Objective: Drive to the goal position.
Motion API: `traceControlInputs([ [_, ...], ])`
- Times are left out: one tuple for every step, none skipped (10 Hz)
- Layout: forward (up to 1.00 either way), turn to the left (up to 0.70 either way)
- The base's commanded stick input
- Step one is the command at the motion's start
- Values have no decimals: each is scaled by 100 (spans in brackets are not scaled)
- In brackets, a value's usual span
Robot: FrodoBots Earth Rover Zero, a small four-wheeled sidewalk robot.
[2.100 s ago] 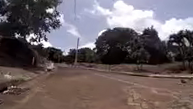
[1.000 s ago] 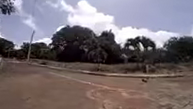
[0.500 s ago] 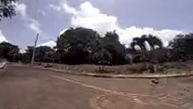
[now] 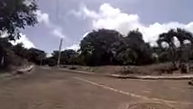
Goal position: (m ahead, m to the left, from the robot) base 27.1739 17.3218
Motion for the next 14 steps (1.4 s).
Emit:
traceControlInputs([
  [70, 0],
  [70, 0],
  [13, 0],
  [0, 0],
  [0, 0],
  [0, 0],
  [0, 0],
  [0, 0],
  [0, 0],
  [0, 0],
  [0, 0],
  [0, 0],
  [5, 0],
  [49, 0],
])
